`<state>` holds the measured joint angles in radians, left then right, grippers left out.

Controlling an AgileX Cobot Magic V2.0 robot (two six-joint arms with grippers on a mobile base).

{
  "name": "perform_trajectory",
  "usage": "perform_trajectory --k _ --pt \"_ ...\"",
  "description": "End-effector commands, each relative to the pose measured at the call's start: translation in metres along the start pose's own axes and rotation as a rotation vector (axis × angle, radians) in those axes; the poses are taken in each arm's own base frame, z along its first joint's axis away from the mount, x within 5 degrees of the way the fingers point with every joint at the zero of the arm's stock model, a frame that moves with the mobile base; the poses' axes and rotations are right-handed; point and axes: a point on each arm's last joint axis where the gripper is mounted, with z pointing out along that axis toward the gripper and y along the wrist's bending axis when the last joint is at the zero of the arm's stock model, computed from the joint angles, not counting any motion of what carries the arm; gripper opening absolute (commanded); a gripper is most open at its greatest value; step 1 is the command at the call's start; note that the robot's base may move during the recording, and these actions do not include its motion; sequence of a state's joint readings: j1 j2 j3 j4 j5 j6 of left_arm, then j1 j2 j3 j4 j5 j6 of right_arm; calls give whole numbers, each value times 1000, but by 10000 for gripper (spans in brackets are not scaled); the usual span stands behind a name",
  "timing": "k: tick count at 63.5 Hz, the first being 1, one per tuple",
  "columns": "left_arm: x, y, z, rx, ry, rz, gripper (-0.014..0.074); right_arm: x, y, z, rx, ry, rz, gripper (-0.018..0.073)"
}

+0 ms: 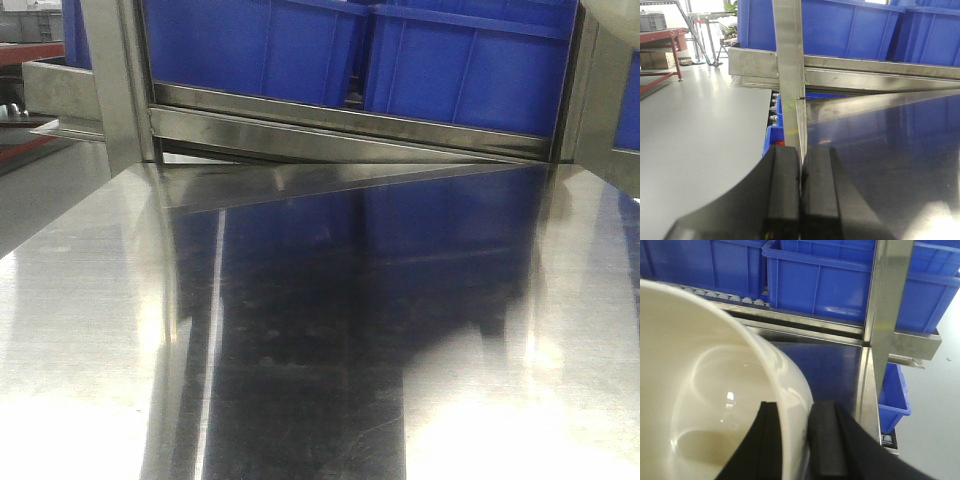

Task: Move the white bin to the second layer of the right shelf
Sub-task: 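Hold the lifted bin in the right gripper above the table, then drive backward and turn away from the table holding the bin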

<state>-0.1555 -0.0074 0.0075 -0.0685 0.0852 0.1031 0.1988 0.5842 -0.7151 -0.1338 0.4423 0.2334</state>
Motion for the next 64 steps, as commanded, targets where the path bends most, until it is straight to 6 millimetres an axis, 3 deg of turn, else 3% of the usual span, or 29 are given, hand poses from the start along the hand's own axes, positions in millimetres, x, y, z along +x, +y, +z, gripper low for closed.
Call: perform_trajectory --k 1,64 --pt "4 0 0 -2 -62 -9 85 -17 2 -5 -15 -124 -13 57" --pt "4 0 0 -2 -62 -9 85 -17 2 -5 -15 -123 -13 57"
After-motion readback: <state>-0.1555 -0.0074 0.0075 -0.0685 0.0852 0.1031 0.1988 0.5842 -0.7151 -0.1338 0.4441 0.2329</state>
